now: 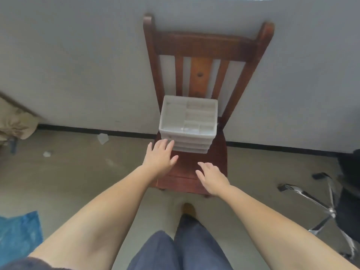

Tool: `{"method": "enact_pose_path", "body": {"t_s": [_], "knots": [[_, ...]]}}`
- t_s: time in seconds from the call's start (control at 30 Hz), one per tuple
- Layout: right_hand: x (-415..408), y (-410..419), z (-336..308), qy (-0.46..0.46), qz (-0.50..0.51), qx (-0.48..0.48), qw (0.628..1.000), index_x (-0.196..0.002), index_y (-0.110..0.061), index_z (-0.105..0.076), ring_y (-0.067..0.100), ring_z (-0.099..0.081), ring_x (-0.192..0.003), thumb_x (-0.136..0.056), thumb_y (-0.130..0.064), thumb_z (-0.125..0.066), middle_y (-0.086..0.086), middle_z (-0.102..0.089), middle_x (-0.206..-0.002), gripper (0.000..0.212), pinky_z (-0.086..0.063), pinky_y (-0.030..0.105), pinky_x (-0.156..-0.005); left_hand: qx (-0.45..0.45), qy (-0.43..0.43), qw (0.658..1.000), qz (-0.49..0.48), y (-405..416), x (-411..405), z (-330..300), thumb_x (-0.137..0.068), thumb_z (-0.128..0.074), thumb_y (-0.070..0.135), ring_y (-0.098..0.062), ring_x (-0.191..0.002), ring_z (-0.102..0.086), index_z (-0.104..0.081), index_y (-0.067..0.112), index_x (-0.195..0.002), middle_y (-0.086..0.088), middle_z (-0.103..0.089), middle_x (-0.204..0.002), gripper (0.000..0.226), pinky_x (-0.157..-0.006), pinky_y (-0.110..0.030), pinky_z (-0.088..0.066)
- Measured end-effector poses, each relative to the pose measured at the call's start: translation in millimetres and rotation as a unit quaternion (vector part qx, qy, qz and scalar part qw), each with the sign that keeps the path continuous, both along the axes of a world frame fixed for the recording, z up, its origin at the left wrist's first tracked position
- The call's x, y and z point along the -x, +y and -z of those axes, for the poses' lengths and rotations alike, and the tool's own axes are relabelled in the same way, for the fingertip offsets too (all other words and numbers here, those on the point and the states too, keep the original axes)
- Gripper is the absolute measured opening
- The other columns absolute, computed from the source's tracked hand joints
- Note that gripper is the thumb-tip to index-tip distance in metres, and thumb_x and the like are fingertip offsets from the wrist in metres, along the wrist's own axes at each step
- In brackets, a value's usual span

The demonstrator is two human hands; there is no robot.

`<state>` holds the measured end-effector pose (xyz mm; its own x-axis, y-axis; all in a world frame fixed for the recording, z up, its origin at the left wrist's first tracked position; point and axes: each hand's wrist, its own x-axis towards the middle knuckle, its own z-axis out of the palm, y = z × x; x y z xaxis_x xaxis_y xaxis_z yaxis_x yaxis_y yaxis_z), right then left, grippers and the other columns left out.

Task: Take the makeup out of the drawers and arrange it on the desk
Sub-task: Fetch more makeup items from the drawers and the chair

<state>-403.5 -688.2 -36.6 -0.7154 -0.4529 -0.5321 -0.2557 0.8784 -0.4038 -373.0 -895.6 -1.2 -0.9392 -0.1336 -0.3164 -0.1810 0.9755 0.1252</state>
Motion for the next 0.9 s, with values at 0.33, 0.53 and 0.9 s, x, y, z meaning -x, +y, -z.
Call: {"method": "enact_pose_path", "body": {"t_s": [0.33, 0.53, 0.9], "knots": [[74, -79, 126, -0.285, 0.431, 0.164, 0.840, -0.137, -0.018, -0.041, 0.018, -0.055, -0.098, -0.098, -0.015, -0.036, 0.006, -0.056, -0.120, 0.040, -0.048, 0.031, -0.080, 0.029, 0.052, 0.995, 0.076, -30, 72, 94, -0.086, -0.047, 0.016, -0.023, -0.146, -0.001, -0.001, 0.016, -0.151, -0.006, -0.006, -0.159, 0.079, -0.116, -0.049, 0.003], [110, -112, 180, -0.365, 0.671, 0.353, 0.540, -0.131, -0.007, -0.046, 0.026, -0.051, -0.122, -0.099, -0.005, -0.036, 0.012, -0.052, -0.134, 0.033, -0.048, 0.042, -0.089, 0.039, 0.216, 0.971, 0.091, -34, 71, 135, -0.075, -0.046, 0.004, -0.029, -0.142, -0.019, -0.019, 0.011, -0.148, -0.011, -0.031, -0.152, 0.079, -0.113, -0.055, -0.004], [89, -123, 191, -0.364, 0.714, 0.365, 0.474, -0.133, -0.003, -0.045, 0.026, -0.056, -0.113, -0.093, 0.006, -0.022, 0.018, -0.054, -0.128, 0.047, -0.047, 0.043, -0.086, 0.023, 0.221, 0.970, 0.100, -35, 72, 141, -0.079, -0.046, 0.003, -0.027, -0.143, -0.008, -0.008, 0.011, -0.149, -0.012, -0.023, -0.155, 0.079, -0.112, -0.057, -0.003]]}}
